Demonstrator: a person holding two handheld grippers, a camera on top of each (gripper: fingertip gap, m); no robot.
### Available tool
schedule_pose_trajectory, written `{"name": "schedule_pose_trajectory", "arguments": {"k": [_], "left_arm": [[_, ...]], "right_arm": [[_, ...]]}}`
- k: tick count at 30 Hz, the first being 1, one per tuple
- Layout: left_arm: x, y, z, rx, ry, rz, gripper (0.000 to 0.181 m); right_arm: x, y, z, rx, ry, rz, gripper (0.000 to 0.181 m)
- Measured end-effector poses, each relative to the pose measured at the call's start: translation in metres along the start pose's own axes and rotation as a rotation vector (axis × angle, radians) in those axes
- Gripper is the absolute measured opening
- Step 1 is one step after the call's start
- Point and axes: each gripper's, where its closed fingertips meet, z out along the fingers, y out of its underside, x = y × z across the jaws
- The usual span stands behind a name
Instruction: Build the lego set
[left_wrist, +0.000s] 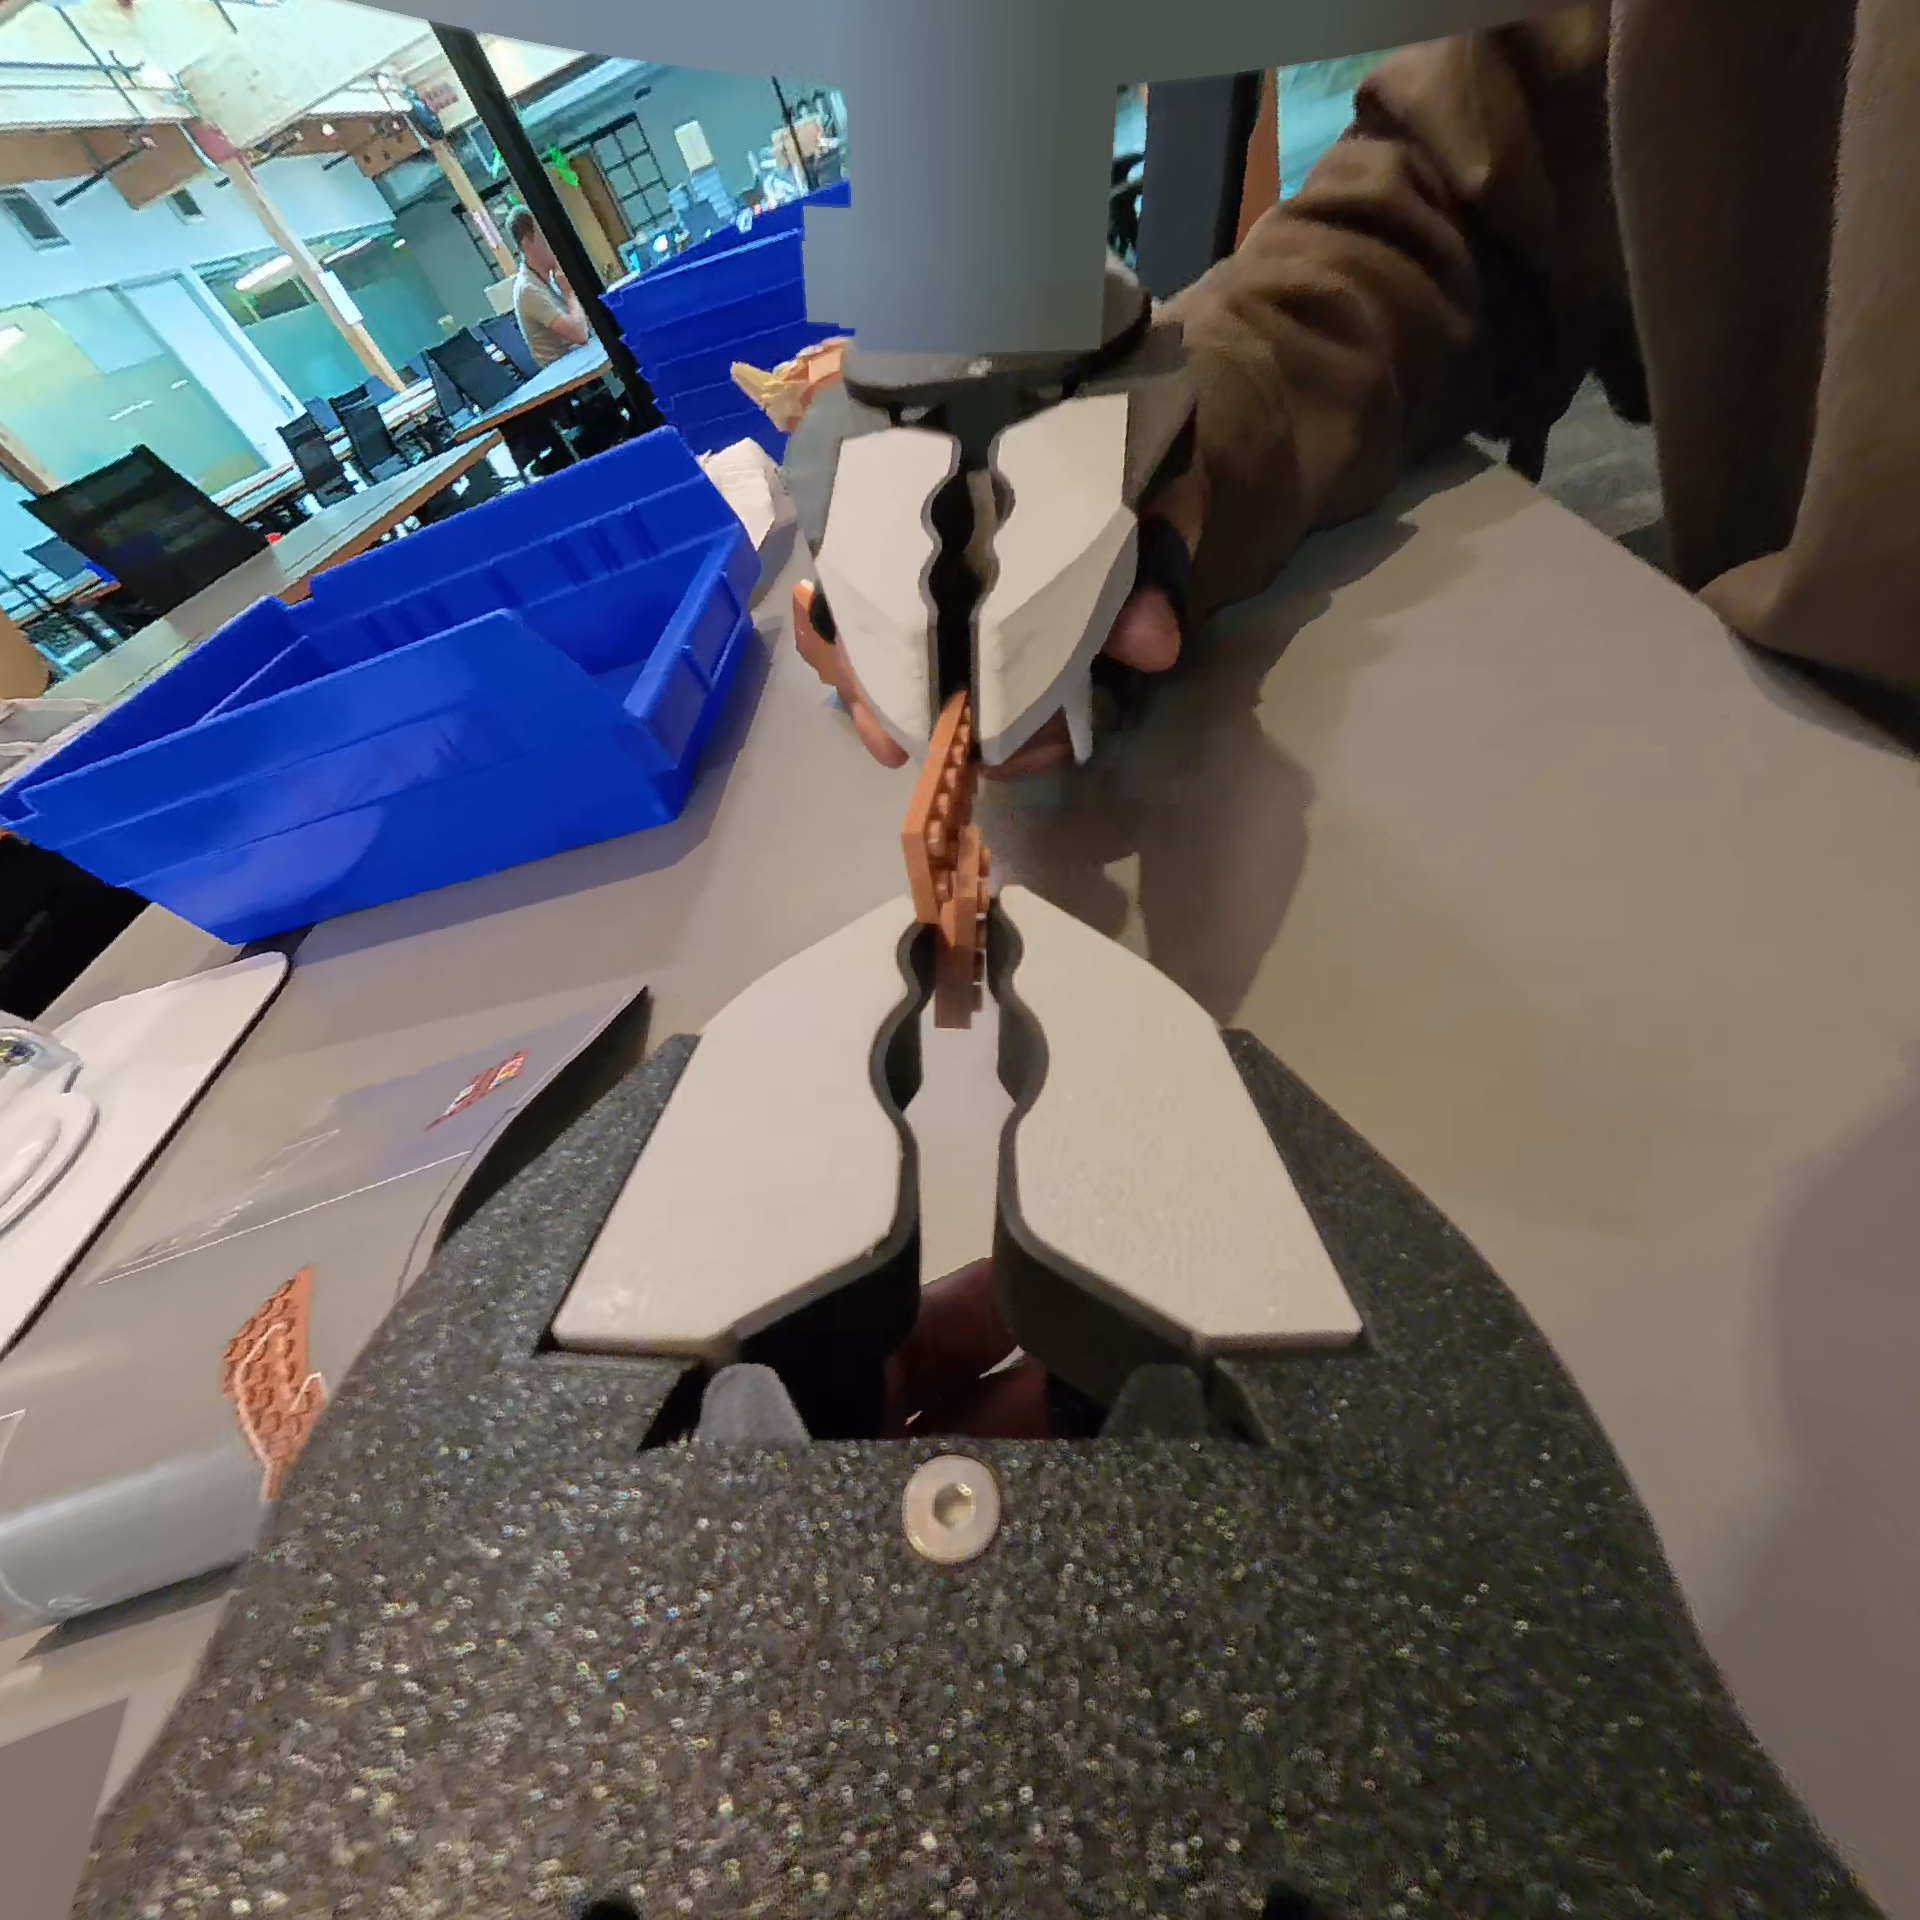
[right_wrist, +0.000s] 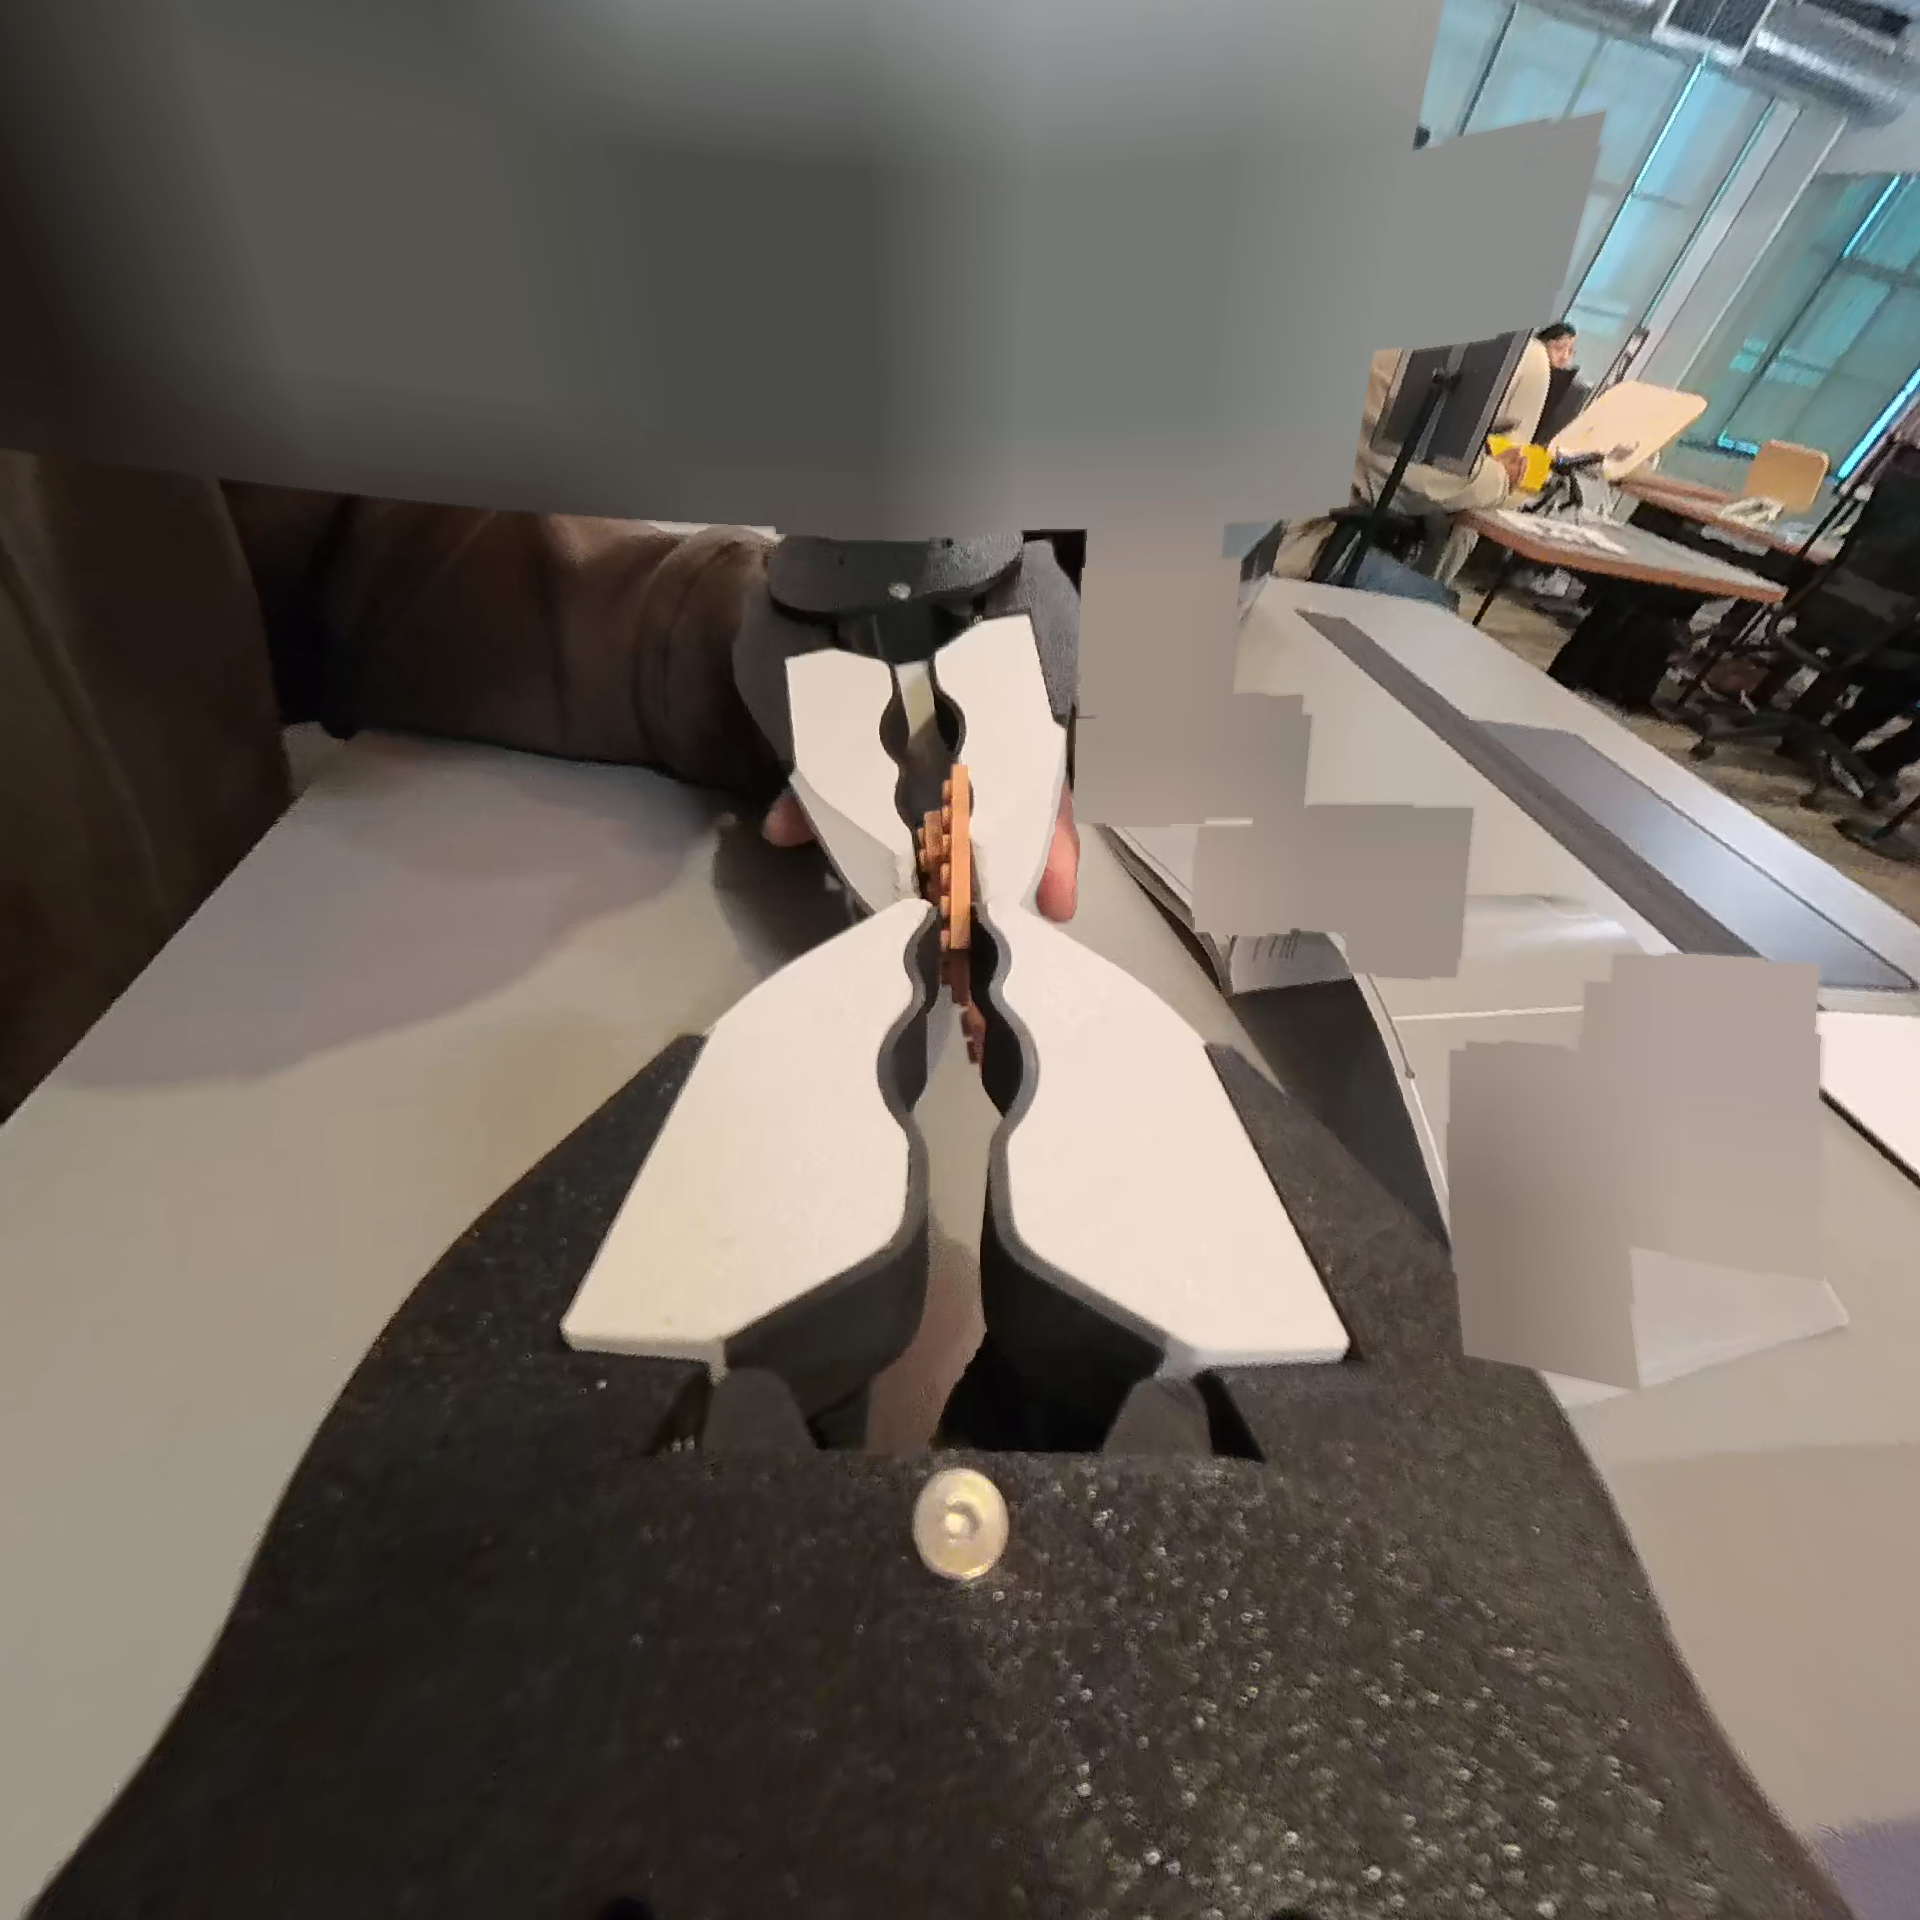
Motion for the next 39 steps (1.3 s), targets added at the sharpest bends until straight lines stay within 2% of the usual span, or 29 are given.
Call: {"name": "schedule_pose_trajectory", "arguments": {"k": [5, 11, 17, 30, 39], "left_arm": [[0.001, 0.008, 0.003, -0.056, -0.007, 0.029, 0.009], [0.007, 0.012, 0.006, -0.09, 0.016, 0.048, 0.009], [0.006, 0.015, 0.008, -0.127, 0.004, 0.067, 0.009], [0.004, 0.008, 0.005, -0.059, 0.025, -0.034, 0.008], [0.003, 0.007, 0.005, -0.053, 0.038, -0.063, 0.008]], "right_arm": [[0.0, 0.015, 0.0, -0.132, -0.007, -0.005, 0.005], [-0.003, 0.035, 0.003, -0.25, -0.002, -0.111, 0.004], [-0.001, 0.039, 0.003, -0.301, 0.006, -0.132, 0.004], [-0.001, 0.033, 0.005, -0.273, 0.028, -0.138, 0.005], [0.001, 0.035, 0.005, -0.337, 0.04, -0.147, 0.006]]}}
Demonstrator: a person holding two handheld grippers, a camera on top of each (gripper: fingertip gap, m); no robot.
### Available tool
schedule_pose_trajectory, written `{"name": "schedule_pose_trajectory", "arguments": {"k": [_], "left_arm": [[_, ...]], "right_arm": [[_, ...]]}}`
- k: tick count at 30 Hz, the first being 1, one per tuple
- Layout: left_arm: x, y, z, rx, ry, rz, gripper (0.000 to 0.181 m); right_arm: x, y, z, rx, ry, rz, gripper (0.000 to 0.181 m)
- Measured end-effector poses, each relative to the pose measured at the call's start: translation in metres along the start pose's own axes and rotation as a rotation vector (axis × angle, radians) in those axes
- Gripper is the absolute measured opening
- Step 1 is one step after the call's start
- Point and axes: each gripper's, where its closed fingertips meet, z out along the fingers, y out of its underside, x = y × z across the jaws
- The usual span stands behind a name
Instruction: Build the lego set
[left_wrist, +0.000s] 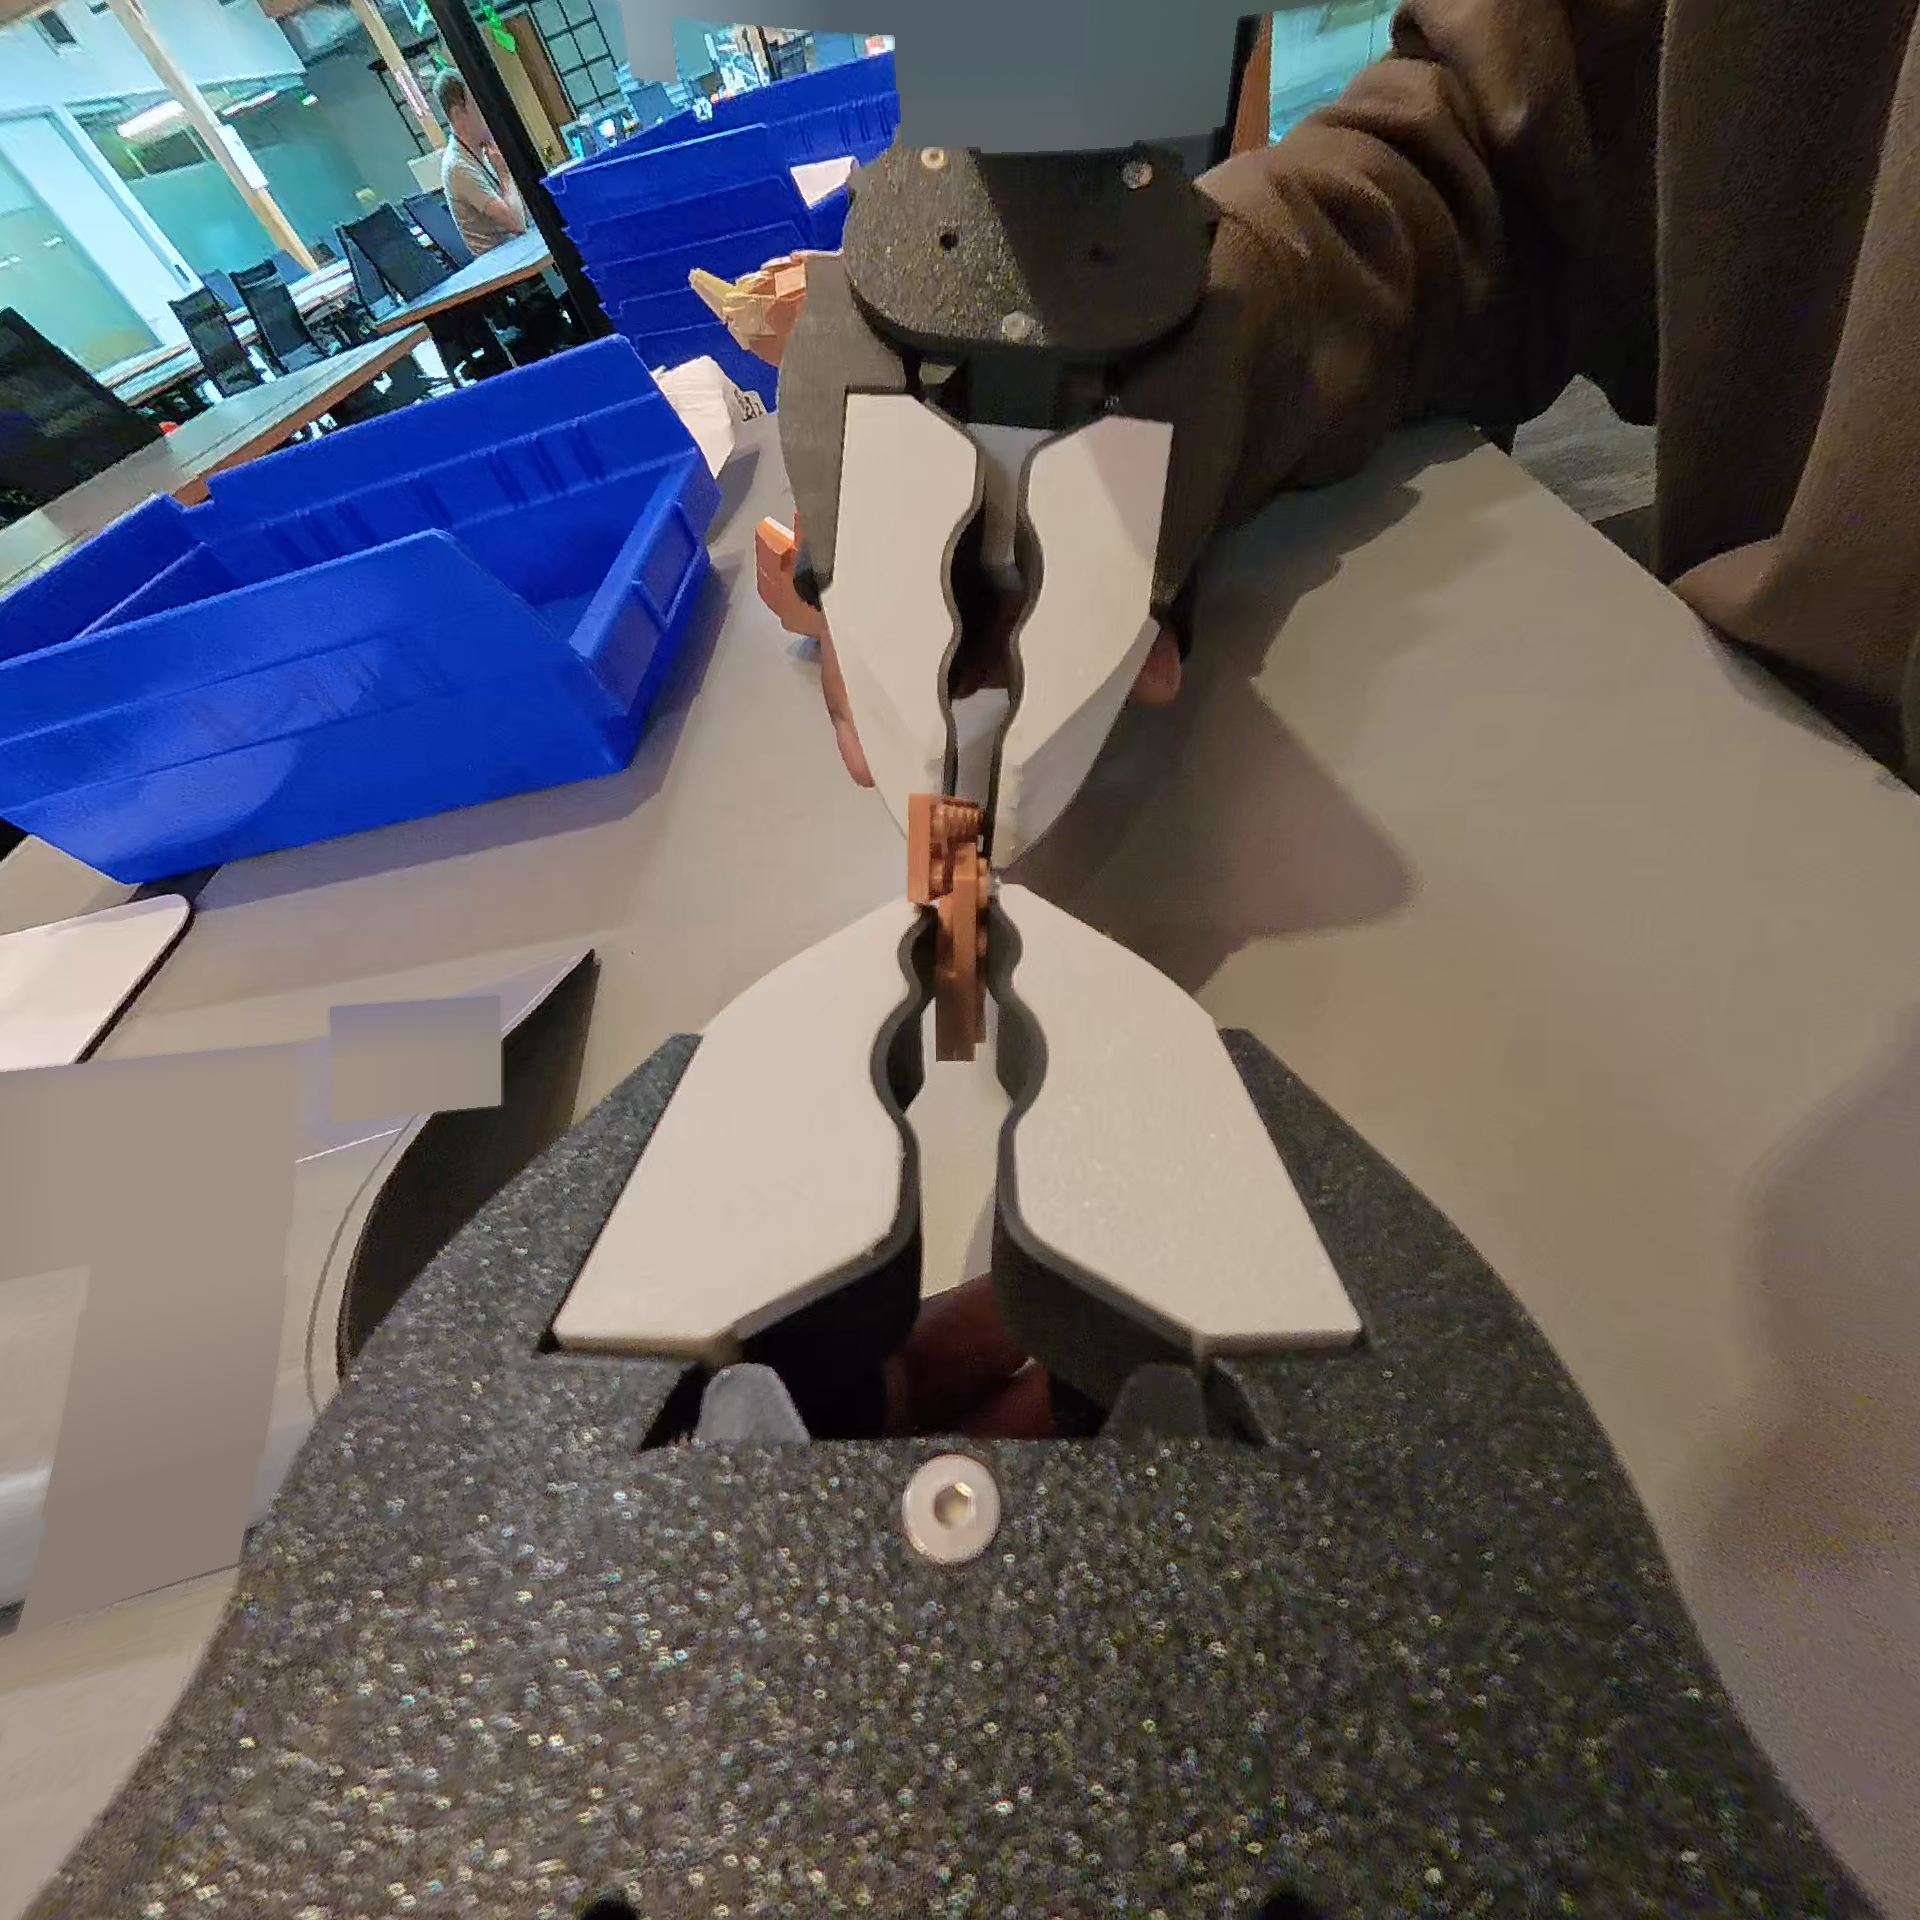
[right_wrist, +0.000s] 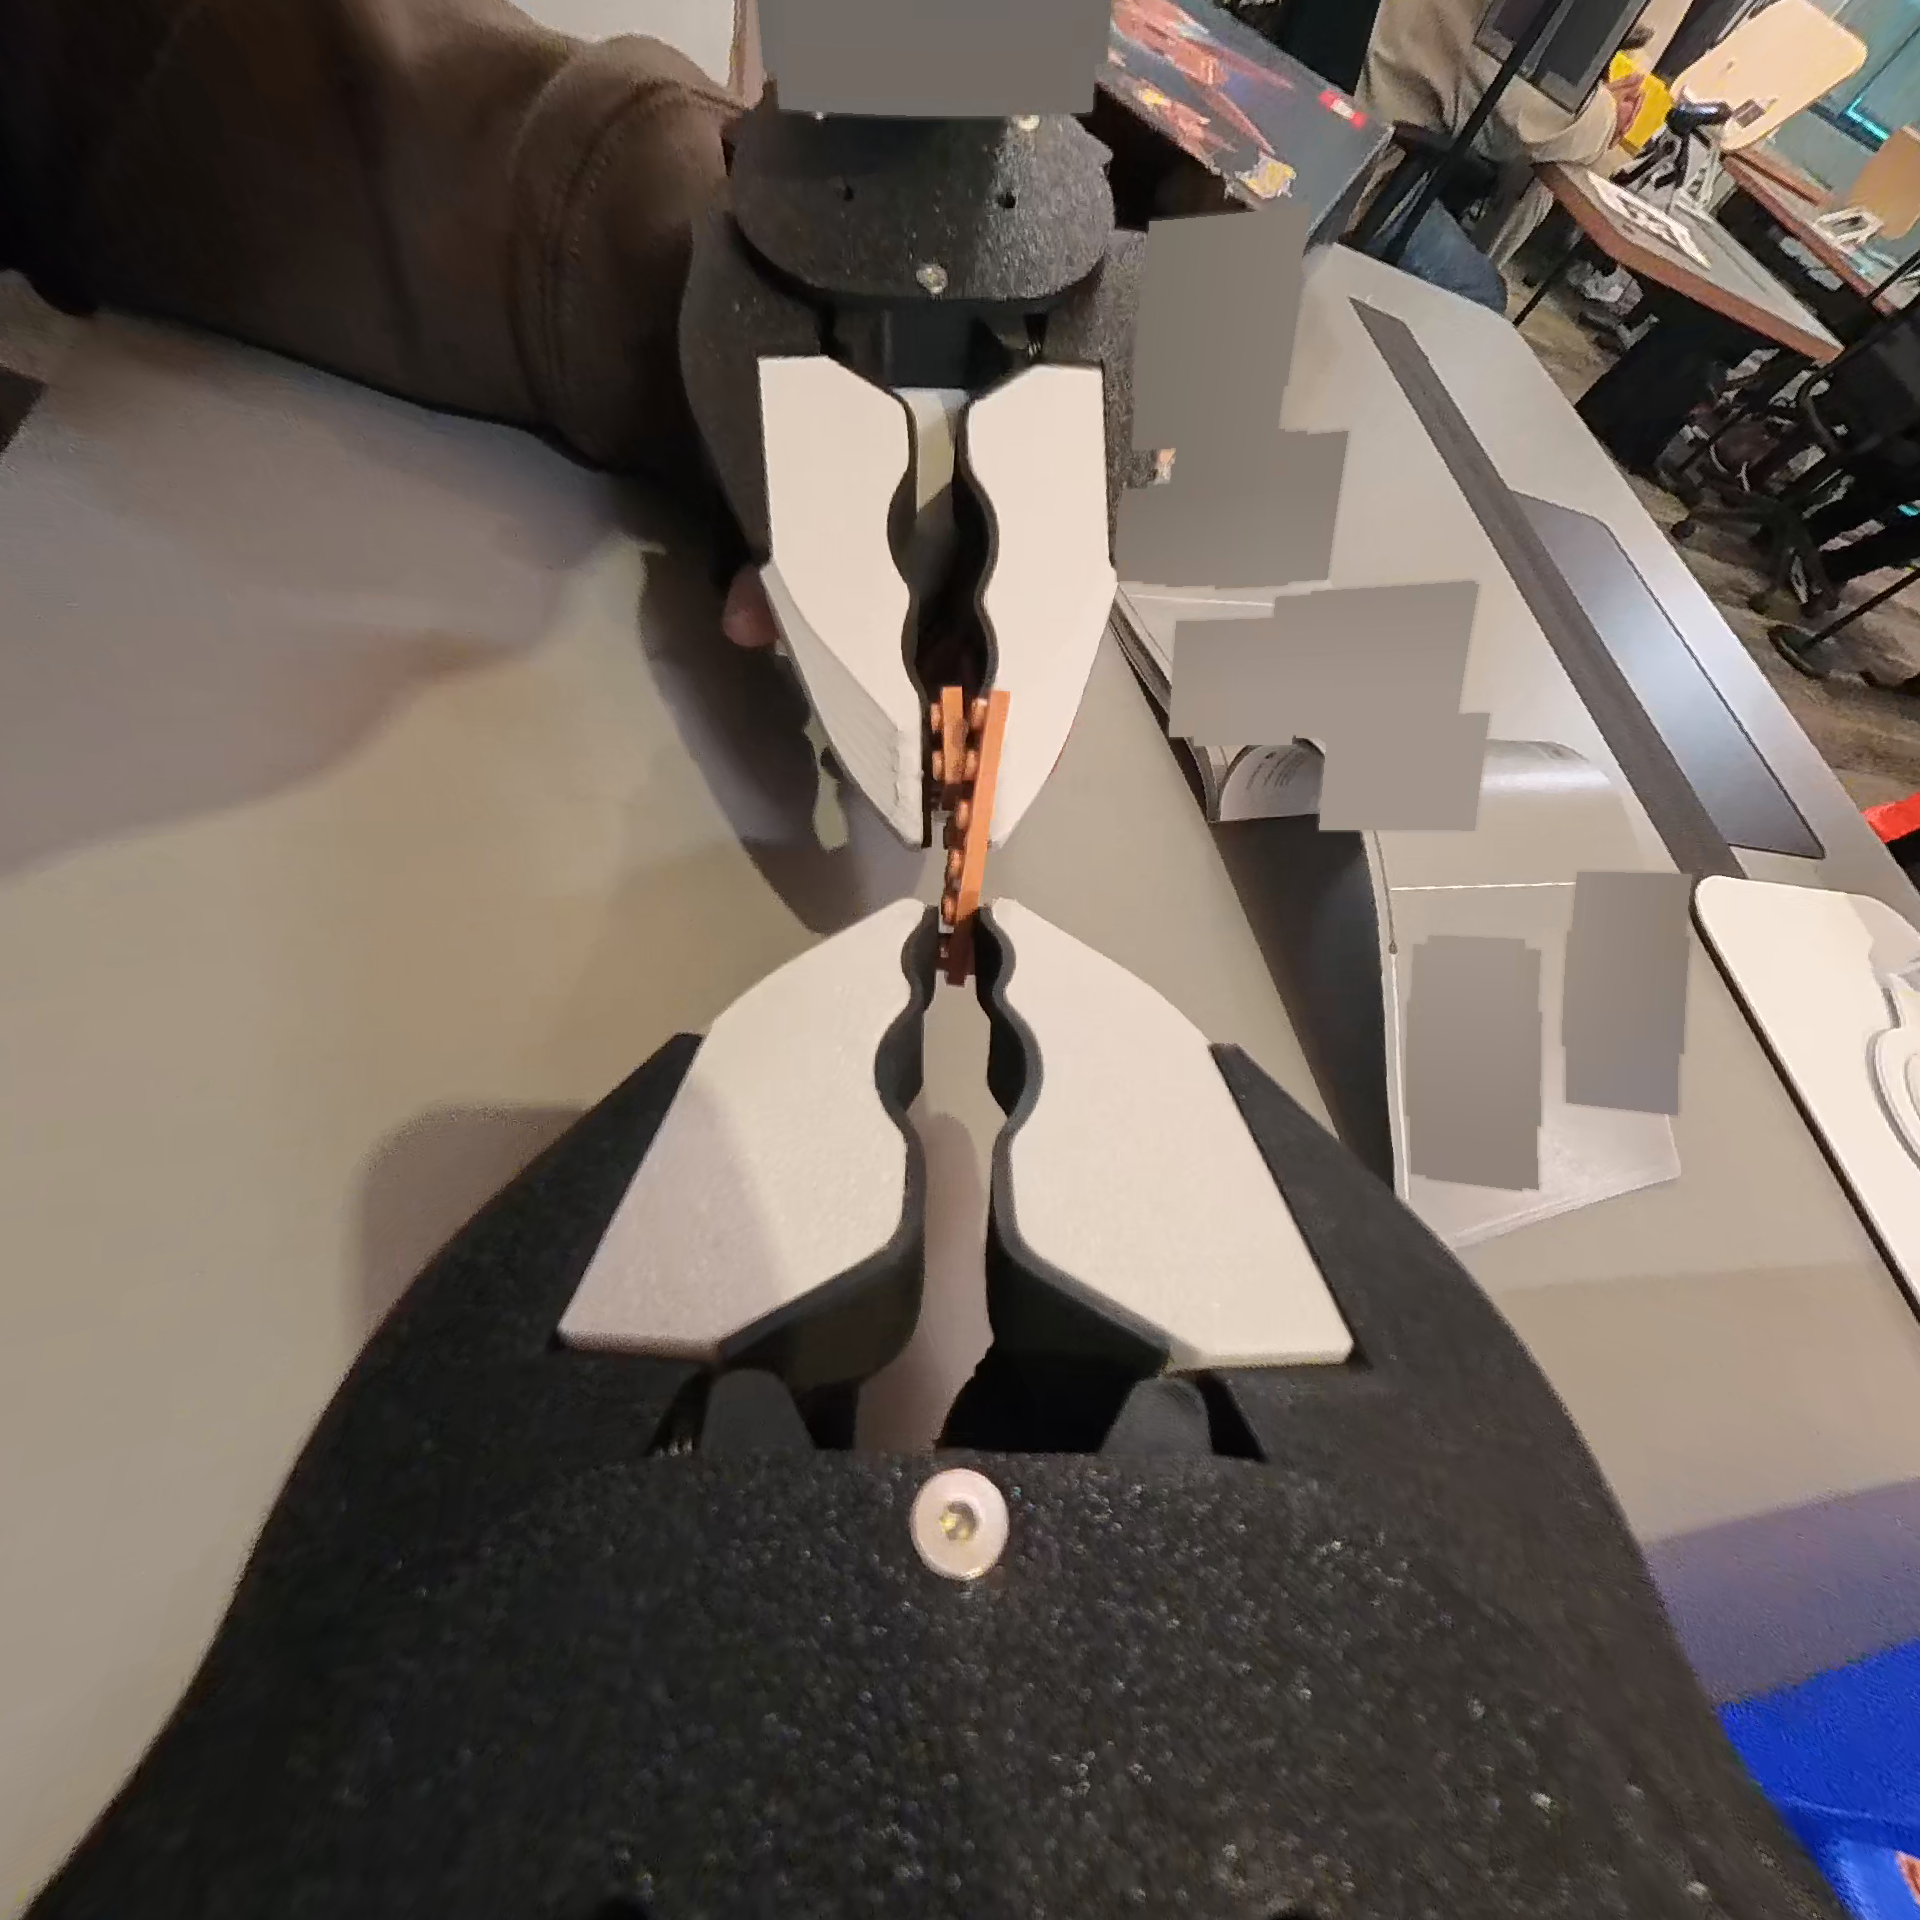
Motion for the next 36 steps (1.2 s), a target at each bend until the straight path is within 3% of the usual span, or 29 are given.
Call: {"name": "schedule_pose_trajectory", "arguments": {"k": [11, 26, 36], "left_arm": [[0.004, -0.003, 0.001, 0.012, 0.017, -0.002, 0.008], [0.014, -0.001, 0.005, -0.005, 0.071, 0.019, 0.009], [0.013, -0.001, 0.005, -0.007, 0.071, 0.001, 0.008]], "right_arm": [[0.0, 0.01, 0.005, -0.095, 0.043, -0.07, 0.015], [-0.017, 0.016, 0.008, -0.137, -0.15, 0.155, 0.008], [-0.015, 0.019, 0.014, -0.174, -0.102, 0.102, 0.009]]}}
